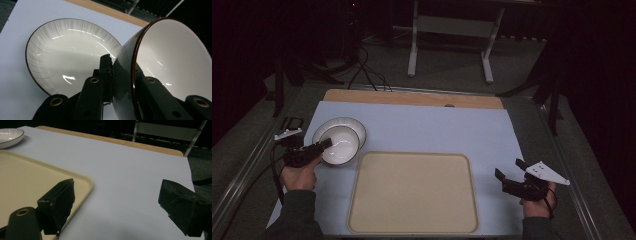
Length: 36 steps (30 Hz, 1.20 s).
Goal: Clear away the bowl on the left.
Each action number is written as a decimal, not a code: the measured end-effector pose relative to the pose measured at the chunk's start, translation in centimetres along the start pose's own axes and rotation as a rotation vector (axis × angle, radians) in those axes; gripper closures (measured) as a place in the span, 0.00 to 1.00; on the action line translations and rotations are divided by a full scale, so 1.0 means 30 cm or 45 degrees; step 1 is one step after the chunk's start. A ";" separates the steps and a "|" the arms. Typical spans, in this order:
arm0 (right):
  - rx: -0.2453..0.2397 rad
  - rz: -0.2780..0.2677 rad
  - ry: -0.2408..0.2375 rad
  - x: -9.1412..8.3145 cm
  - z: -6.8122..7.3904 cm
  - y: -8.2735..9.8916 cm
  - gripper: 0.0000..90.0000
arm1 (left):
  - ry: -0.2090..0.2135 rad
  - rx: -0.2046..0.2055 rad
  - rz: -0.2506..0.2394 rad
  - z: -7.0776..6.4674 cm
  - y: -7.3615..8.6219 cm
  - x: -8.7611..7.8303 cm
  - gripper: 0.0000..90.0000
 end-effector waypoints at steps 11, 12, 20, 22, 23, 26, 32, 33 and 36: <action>0.003 0.000 0.001 -0.001 -0.001 0.000 0.15 | 0.050 0.041 -0.003 -0.057 -0.004 -0.019 0.89; 0.003 0.000 0.000 -0.001 -0.001 0.000 0.15 | 0.051 0.046 -0.002 -0.060 -0.004 -0.021 0.89; 0.003 0.002 0.001 -0.001 -0.001 0.000 0.15 | 0.069 0.071 0.001 -0.095 -0.002 -0.027 0.89; 0.003 0.000 0.001 -0.001 -0.001 0.000 0.15 | 0.075 0.081 0.004 -0.105 -0.001 -0.027 0.89; 0.002 0.001 0.001 -0.001 -0.002 0.000 0.15 | 0.077 0.084 0.005 -0.110 0.000 -0.027 0.89; 0.001 0.000 0.001 -0.001 -0.002 0.000 0.15 | 0.084 0.091 0.009 -0.123 0.003 -0.024 0.89; 0.001 -0.002 0.001 -0.002 -0.003 -0.001 0.15 | 0.100 0.102 0.017 -0.143 0.006 -0.020 0.89; 0.001 -0.002 0.001 -0.002 -0.003 -0.001 0.15 | 0.108 0.105 0.018 -0.152 0.007 -0.020 0.89; 0.000 -0.002 0.001 -0.002 -0.003 -0.001 0.15 | 0.114 0.113 0.020 -0.161 0.009 -0.020 0.89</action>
Point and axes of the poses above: each handheld gripper's, and its own axes: x roughly forward along the jaws, y roughly out of its underside, z roughly to its left, the point moved 7 cm from there along x, roughly forward along the jaws, and after that the axes turned 2 degrees about x, right-handed, at the moved point
